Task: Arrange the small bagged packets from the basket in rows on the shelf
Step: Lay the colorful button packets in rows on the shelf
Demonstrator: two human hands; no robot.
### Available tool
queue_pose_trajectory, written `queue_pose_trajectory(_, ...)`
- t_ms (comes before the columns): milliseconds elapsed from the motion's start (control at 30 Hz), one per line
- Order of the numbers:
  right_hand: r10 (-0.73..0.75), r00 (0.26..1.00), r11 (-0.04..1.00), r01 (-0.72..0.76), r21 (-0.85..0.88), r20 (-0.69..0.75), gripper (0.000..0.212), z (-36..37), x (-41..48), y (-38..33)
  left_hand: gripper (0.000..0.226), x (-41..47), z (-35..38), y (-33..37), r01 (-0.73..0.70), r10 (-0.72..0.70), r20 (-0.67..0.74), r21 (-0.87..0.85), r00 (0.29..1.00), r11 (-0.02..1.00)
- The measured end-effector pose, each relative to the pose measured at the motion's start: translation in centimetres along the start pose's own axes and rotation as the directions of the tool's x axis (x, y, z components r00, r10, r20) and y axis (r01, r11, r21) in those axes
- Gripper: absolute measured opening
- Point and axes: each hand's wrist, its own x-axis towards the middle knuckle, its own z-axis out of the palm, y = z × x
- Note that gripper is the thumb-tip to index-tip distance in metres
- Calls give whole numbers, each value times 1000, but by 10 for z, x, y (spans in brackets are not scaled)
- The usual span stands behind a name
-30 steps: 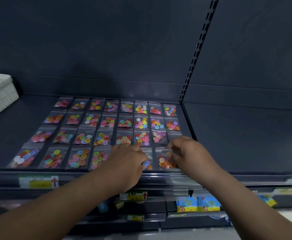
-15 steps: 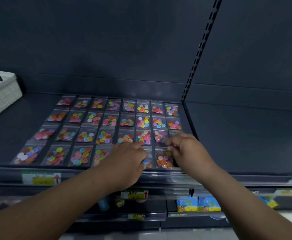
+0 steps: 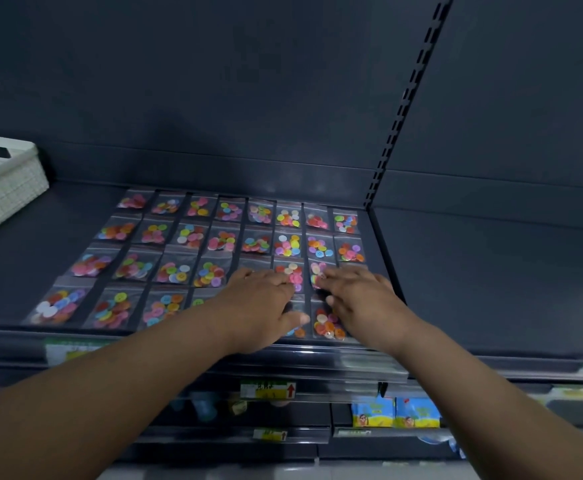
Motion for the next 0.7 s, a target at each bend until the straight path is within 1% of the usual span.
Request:
queue_pose_trajectory(67, -3, 1000, 1000, 3, 4, -6, 43, 0, 0, -2, 66, -1, -2, -1, 2, -3, -27, -20, 1000, 1000)
queue_pose_trajectory(233, -28, 994, 999, 32, 32, -108, 39, -13, 7, -17, 65, -10, -9, -8, 14, -22, -106, -69, 994, 998)
queue_pose_trajectory(367, -89, 990, 996, 91, 9, -112, 43, -24, 19, -39, 62, -24, -17, -26, 55, -68, -179, -78, 982, 995)
queue_pose_trajectory(533, -188, 977, 982, 187, -14, -105, 46, -32, 38, -75, 62, -51, -31, -69, 181, -190, -263, -57, 946, 982)
queue_pose_trajectory(700, -299, 950, 954, 297, -32, -93, 44, -37, 66, -117, 59, -91, -48, -119, 339, -351, -304, -94, 886, 936)
